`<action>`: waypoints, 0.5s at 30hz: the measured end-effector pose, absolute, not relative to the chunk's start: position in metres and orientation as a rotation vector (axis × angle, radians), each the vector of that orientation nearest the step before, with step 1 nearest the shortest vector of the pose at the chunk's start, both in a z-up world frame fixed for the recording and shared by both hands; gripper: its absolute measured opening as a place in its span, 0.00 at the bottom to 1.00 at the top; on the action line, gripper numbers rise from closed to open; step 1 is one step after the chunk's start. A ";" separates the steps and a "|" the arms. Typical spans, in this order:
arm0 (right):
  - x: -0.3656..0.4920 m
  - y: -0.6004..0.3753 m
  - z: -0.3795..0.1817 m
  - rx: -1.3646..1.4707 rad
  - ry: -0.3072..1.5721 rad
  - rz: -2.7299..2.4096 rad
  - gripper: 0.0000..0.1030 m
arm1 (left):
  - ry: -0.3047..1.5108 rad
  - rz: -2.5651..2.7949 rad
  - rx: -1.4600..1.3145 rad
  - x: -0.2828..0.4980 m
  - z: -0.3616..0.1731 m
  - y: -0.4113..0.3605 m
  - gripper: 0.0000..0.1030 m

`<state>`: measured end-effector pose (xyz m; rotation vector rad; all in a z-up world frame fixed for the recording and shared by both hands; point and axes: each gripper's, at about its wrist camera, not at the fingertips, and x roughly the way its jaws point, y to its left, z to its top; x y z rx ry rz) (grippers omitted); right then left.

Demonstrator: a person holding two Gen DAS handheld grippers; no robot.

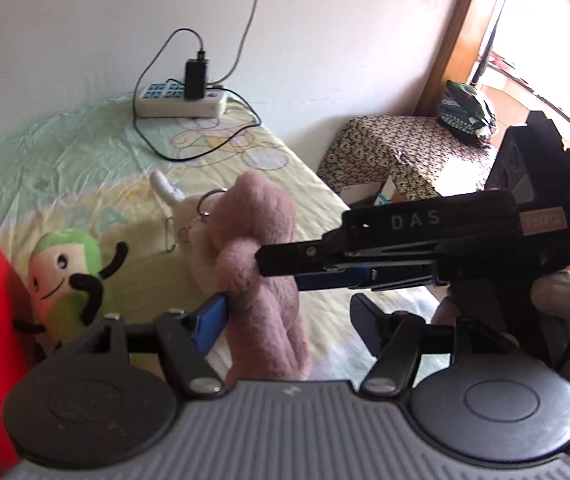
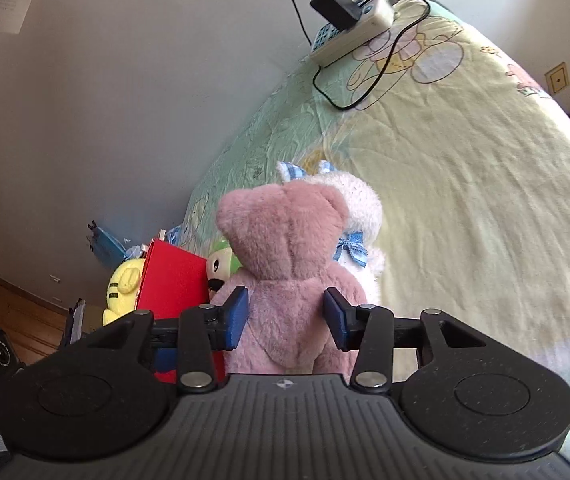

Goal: Organize objects
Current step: 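Carry the pink teddy bear with the right gripper over the red box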

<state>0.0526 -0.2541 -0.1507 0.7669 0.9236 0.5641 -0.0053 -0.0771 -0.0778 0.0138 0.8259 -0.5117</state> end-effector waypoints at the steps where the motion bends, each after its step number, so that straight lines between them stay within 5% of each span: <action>1: 0.052 -0.260 -0.151 0.775 0.922 0.553 0.47 | 0.825 -0.527 0.030 -0.005 -0.079 -0.085 0.66; 15: 0.049 -0.328 -0.171 0.849 0.925 0.406 0.55 | 0.859 -0.679 0.116 0.012 -0.093 -0.144 0.72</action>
